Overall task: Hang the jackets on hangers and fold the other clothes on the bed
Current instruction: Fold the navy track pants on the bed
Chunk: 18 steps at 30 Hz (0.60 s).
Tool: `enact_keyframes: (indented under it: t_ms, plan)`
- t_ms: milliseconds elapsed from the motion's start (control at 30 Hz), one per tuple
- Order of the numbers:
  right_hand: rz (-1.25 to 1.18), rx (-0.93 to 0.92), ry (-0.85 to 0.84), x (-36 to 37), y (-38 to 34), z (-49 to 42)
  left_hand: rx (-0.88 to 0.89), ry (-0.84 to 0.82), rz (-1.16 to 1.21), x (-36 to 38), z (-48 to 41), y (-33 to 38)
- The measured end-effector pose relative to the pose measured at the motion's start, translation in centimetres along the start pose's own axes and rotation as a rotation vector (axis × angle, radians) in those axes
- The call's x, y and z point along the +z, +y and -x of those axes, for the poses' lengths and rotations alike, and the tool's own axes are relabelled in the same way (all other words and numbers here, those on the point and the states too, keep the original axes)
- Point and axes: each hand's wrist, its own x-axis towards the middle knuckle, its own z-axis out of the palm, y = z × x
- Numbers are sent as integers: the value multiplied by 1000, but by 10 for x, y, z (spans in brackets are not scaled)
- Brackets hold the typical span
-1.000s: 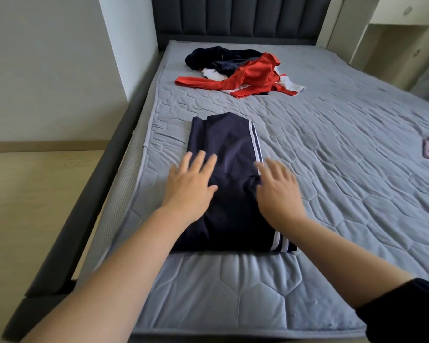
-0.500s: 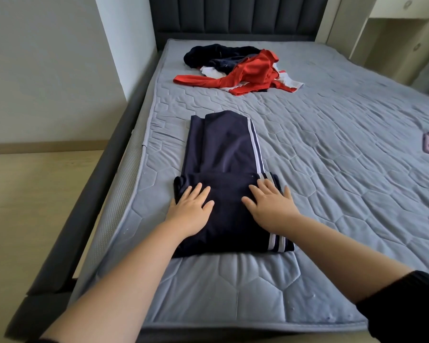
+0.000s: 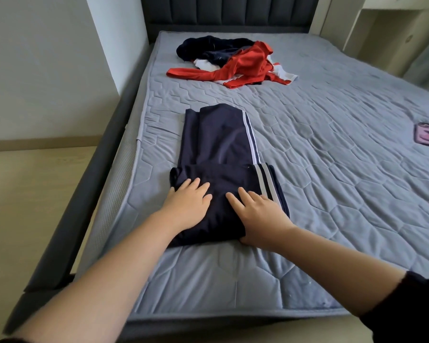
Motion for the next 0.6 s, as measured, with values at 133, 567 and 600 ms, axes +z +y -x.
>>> enact_keyframes:
  t_ms: [133, 567, 600]
  plan:
    - [-145, 37, 38, -7, 8, -2, 164, -121, -10, -23, 23, 7]
    - [71, 49, 107, 8, 10, 10, 261, 218, -288, 9, 25, 6]
    - [59, 50, 67, 6, 8, 7, 260, 201, -273, 6, 23, 5]
